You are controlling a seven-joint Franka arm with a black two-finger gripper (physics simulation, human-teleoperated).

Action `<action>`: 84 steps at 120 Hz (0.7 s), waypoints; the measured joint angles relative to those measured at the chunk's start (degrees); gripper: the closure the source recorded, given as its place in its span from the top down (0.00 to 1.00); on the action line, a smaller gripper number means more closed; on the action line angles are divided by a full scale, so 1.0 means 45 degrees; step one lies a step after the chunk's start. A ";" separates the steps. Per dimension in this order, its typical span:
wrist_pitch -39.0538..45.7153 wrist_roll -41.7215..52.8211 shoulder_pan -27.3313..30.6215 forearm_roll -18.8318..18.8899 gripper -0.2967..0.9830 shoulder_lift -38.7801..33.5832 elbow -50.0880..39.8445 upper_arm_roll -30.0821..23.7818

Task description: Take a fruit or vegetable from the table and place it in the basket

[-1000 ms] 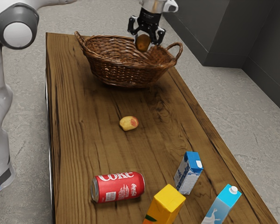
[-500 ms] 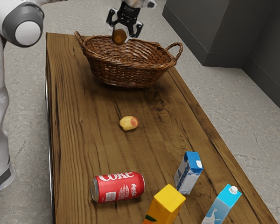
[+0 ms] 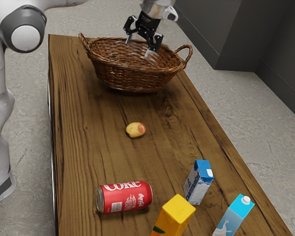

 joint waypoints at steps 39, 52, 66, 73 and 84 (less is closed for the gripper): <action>-0.0008 0.0366 0.0566 -0.0055 0.77 0.0169 -0.0056 -0.0722; 0.0241 0.0811 0.3855 0.0003 0.77 0.0825 -0.0020 -0.5607; 0.0685 0.1233 0.2746 0.0285 0.77 0.0966 0.0043 -0.6834; 0.0833 0.1437 0.2474 0.0340 0.77 0.1006 0.0059 -0.7001; 0.0994 0.1721 0.2580 0.0382 0.77 0.1033 0.0065 -0.7167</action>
